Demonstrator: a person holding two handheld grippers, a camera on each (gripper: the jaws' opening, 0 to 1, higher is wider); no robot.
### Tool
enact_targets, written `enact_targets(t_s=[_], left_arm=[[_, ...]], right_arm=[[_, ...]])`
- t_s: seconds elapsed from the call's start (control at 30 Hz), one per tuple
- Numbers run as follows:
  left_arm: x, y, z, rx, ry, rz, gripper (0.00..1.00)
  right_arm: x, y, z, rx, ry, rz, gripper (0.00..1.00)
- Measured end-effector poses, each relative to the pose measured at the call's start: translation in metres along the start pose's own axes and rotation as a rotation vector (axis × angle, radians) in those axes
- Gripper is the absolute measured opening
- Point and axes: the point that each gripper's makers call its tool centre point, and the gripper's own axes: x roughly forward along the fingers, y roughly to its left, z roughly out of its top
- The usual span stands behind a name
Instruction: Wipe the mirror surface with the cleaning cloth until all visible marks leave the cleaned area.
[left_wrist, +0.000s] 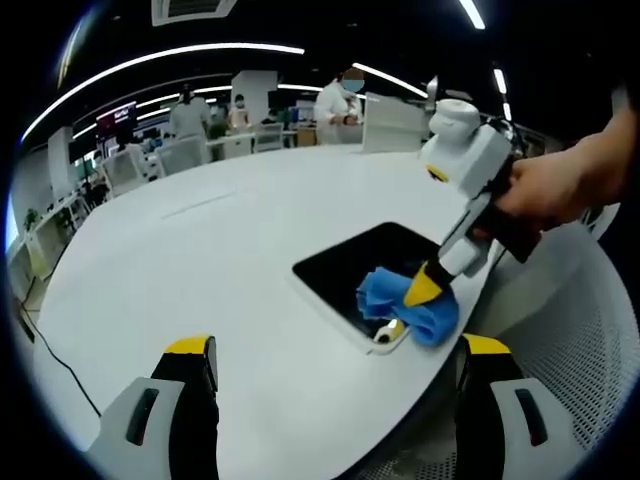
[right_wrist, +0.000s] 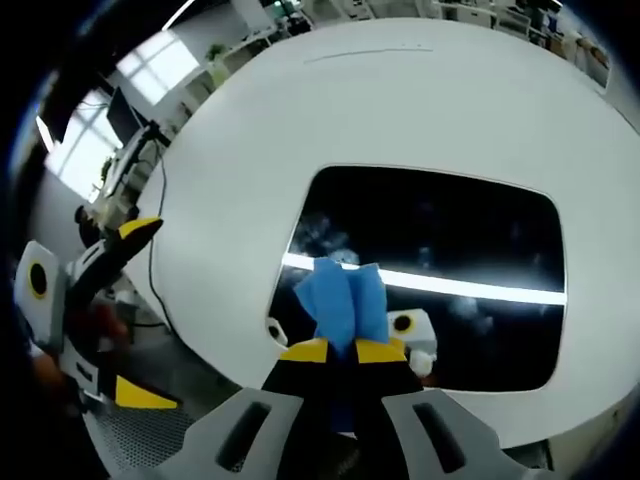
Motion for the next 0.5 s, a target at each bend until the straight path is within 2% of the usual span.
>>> enact_targets(t_s=[0.17,0.5], left_arm=[[-0.0005,0.0004,0.0022,0.005,-0.01,0.005,1.0],[-0.0019,0.0037,0.0059,-0.007,-0.033,0.019,1.0]], right_arm=[[0.0004,0.0009,0.0002,-0.024,0.02,0.002,0.01],[-0.0013,-0.0027,-0.0004,-0.005,0.017,0.02,0.01]])
